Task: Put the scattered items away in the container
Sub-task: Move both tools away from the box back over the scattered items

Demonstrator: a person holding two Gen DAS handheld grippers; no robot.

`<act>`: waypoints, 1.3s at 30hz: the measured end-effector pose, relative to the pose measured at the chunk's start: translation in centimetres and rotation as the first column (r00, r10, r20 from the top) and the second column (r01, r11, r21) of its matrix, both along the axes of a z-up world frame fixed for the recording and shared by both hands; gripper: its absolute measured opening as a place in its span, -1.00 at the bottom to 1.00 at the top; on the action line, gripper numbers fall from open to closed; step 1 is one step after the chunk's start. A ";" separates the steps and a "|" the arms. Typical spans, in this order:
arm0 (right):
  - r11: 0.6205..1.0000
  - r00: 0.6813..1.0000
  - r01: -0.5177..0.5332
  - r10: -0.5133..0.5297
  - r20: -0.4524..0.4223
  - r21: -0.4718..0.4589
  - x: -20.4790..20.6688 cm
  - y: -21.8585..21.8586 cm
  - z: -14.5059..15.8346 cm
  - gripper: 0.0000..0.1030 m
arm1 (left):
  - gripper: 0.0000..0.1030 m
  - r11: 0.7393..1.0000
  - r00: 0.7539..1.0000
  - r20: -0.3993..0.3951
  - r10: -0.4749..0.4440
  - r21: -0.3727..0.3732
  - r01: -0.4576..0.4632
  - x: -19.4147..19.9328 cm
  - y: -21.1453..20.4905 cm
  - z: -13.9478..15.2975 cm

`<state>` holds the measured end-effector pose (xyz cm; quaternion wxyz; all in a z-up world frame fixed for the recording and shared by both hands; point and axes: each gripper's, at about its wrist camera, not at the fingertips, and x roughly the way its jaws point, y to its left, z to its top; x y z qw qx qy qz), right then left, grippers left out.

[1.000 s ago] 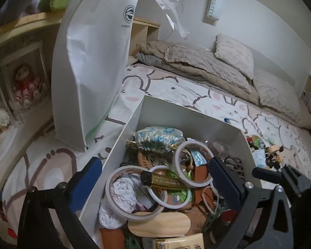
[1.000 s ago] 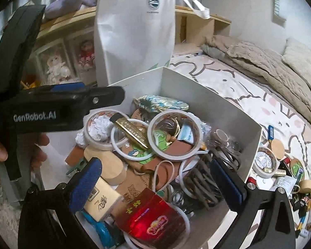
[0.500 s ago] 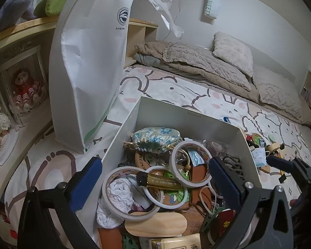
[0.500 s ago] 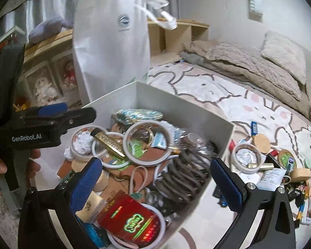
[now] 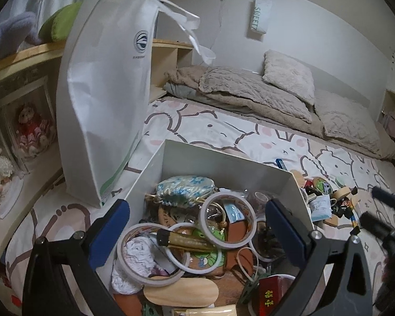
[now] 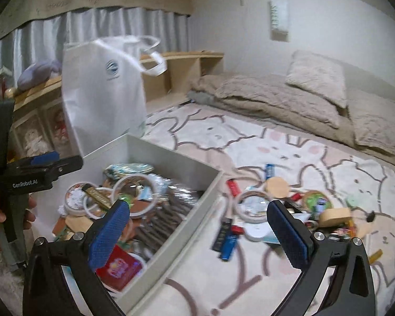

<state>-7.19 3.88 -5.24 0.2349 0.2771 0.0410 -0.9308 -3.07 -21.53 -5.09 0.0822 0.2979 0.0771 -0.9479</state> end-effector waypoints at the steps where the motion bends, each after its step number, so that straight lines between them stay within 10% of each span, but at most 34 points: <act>1: 1.000 1.000 0.013 -0.013 -0.007 0.000 0.1 0.7 0.2 1.00 | 1.00 1.000 1.000 0.002 -0.003 -0.004 0.003 -0.1 0.3 0.0; 39: 0.924 0.922 0.383 -0.383 -0.047 -0.009 1.9 18.2 -3.7 1.00 | 1.00 0.983 0.982 -0.031 -0.184 -0.037 0.183 -2.0 11.2 -0.3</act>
